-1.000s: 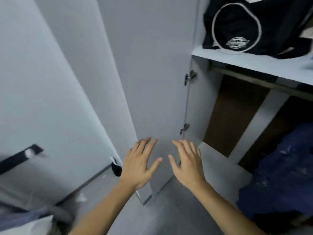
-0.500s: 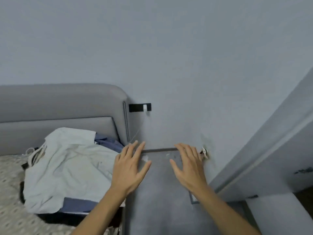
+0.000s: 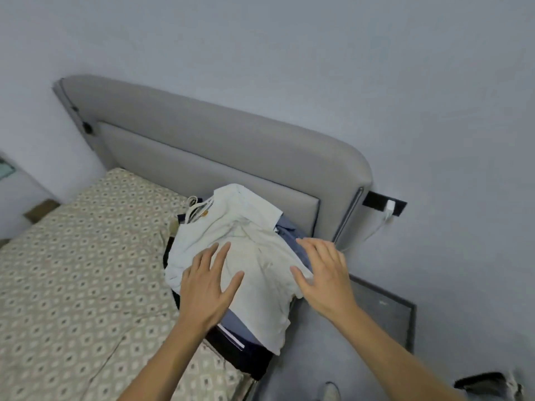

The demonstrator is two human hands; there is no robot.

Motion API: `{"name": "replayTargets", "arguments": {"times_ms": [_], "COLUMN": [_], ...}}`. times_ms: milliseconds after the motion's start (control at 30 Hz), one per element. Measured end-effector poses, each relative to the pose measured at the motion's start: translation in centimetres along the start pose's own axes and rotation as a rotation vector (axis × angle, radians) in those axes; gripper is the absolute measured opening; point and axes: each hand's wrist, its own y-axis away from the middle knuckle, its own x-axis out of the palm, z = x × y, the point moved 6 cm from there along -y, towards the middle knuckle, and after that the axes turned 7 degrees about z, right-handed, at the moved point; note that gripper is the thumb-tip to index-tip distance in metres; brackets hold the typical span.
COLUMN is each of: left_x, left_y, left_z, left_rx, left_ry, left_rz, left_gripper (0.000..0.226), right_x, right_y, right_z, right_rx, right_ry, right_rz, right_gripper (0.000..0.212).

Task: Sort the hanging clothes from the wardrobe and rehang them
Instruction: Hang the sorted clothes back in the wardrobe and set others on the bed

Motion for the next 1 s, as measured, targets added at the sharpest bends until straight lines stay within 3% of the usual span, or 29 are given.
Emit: {"name": "replayTargets", "arguments": {"times_ms": [400, 700, 1000], "left_x": [-0.9, 1.0, 6.2], "left_y": [-3.5, -12.0, -22.3], "left_z": [6.2, 12.2, 17.9], "left_rx": [-0.405, -0.446, -0.504], "left_ry": [0.010, 0.059, 0.073], "left_rz": [-0.126, -0.123, -0.011], "left_gripper": [0.073, 0.073, 0.078], "right_x": [8.0, 12.9, 20.5], "right_y": [-15.7, -25.3, -36.7], "right_z": [3.0, 3.8, 3.3], "right_rx": [-0.349, -0.395, -0.483], "right_ry": [-0.061, -0.026, 0.022], "right_rz": [0.280, 0.316, 0.383], "right_gripper": [0.054, 0.052, 0.053]}}
